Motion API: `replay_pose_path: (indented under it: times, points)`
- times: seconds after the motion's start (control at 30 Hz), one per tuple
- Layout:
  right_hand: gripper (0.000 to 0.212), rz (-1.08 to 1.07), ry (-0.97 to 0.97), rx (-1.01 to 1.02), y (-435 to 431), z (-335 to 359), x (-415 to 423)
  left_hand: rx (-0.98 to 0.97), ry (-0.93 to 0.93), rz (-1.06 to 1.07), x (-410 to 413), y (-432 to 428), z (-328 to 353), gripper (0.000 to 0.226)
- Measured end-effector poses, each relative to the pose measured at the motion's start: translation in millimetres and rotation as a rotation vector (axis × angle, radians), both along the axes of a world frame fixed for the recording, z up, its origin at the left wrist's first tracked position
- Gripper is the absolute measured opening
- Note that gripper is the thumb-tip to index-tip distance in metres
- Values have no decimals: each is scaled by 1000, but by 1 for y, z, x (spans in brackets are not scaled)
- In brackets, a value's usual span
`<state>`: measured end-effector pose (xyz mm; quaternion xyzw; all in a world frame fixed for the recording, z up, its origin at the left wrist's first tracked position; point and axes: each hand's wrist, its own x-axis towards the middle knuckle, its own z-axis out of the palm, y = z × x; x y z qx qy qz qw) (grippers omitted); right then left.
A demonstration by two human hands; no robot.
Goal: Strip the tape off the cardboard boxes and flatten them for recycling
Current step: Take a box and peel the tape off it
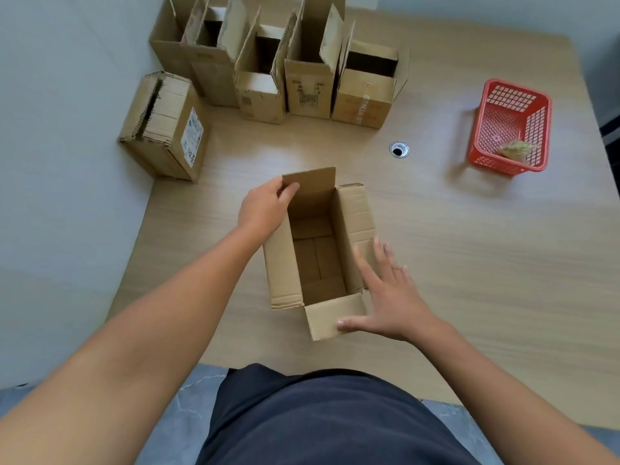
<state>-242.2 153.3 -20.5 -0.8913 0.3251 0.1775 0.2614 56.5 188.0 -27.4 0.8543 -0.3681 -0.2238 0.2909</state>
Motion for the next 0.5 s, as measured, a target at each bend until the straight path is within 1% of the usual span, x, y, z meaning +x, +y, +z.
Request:
replay_pose_path:
  times: [0.1,0.17,0.27,0.33,0.4,0.5]
  points:
    - [136,-39,-23,-102,12,-18,0,46,42,42,2,1,4,40]
    - [135,-65,-51,-137,17,-23,4,75,68,88,3,1,8,45]
    - [137,-30,-72,-75,11,-23,1,58,108,132,-2,3,17,46]
    - [130,-17,-124,27,2,-17,-6,-7,141,160,-9,8,22,45]
    - [114,-114,-305,136,-7,-5,-13,-99,128,183,-19,14,30,42]
    - [93,-339,-626,242,-20,18,-13,-275,95,209,-35,23,48,36]
